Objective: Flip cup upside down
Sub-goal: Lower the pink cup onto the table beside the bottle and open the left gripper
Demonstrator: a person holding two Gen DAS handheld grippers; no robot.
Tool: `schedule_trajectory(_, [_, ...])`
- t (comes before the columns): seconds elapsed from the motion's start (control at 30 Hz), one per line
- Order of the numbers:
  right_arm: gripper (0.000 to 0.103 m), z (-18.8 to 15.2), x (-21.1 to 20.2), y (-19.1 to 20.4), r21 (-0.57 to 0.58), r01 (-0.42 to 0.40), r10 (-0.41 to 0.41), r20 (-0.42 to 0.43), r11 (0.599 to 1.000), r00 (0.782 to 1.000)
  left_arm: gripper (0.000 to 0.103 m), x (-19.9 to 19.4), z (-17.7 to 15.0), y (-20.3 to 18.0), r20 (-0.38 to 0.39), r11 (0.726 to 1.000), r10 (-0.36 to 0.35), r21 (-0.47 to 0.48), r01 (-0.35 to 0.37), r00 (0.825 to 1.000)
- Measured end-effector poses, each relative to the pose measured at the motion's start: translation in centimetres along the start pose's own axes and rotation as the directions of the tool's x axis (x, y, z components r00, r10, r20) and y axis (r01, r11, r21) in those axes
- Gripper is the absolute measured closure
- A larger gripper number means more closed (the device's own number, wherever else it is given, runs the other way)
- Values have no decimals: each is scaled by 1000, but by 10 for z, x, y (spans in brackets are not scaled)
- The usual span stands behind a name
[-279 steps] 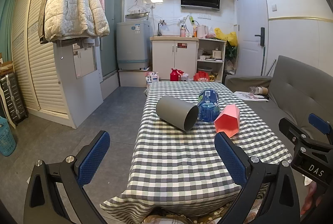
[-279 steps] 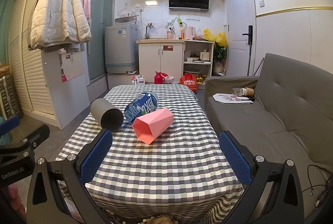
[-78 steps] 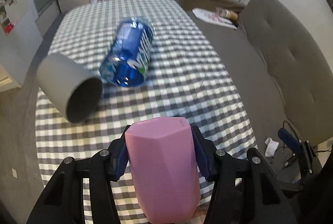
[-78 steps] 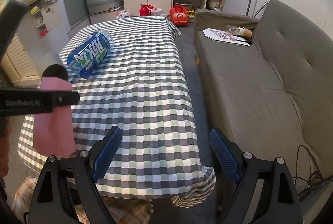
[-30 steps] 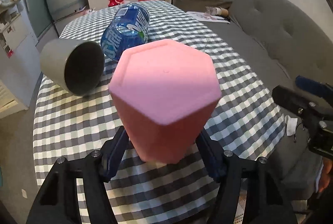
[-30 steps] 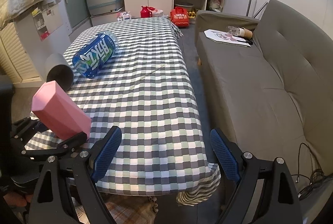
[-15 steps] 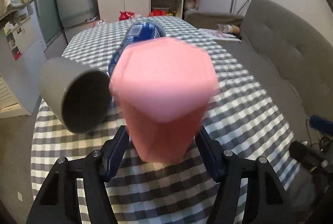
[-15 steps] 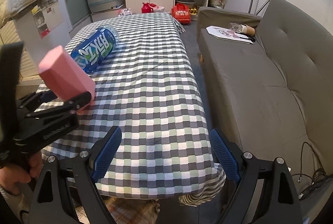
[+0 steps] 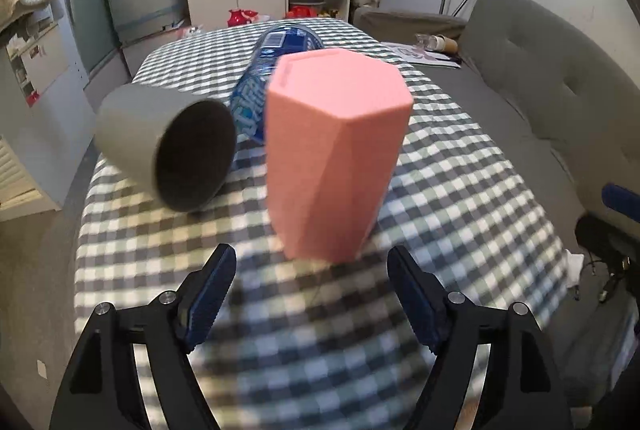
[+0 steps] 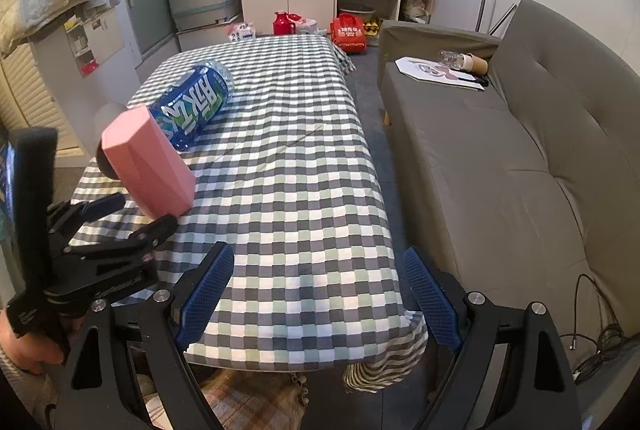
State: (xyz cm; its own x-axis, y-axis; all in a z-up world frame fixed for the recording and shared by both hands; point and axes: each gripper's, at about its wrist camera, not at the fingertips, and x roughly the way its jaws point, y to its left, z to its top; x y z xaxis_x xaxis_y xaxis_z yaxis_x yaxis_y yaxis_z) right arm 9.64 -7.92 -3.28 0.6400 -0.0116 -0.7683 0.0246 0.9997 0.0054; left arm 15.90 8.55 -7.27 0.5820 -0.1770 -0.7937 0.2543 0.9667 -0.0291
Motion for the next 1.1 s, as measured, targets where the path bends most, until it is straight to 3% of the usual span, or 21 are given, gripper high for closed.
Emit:
schedule_trajectory(0.13, [16,3,-20,6,-7,-29,29,54,1000,998,22,-36,-2,9,54,999,47,-15,-46,997])
schedule_trajectory(0.27, [16,2,-39,22,-24,-67,70,133,997,989,22,-87,-8,18,191,993,100,-82,-85,977])
schedule_trajectory(0.37, [16,-5,-47,36,-44,-97,104,185,994,977,22,-118,-17,24,285,985,153,-118,-124,946])
schedule_trajectory(0.47, [16,-12,-51,51,-79,-107,122,229,991,966,22,-143,-32,28,383,981,183,-127,-145,905])
schedule_trajectory(0.6, [16,-21,-56,68,-119,-78,111,300,990,947,22,-152,-38,35,437,978,210,-114,-178,875])
schedule_trajectory(0.63, [15,-24,-56,70,-116,-77,110,316,990,942,17,-153,-42,37,449,976,217,-122,-181,867])
schedule_trajectory(0.73, [0,-34,-54,70,-93,-74,102,356,993,929,7,-150,-59,39,475,972,234,-146,-186,849])
schedule_trajectory(0.77, [0,-38,-53,70,-92,-73,102,370,993,923,6,-147,-64,39,472,970,240,-142,-196,848])
schedule_trajectory(0.83, [0,-41,-49,69,-84,-88,113,358,993,927,5,-143,-68,40,447,972,232,-133,-192,864])
schedule_trajectory(0.93, [0,-41,-50,66,-68,-86,105,365,994,925,3,-143,-70,45,446,972,230,-149,-181,865])
schedule_trajectory(1.1, [0,-42,-49,62,-57,-88,103,368,994,924,2,-139,-73,56,417,969,222,-191,-154,881])
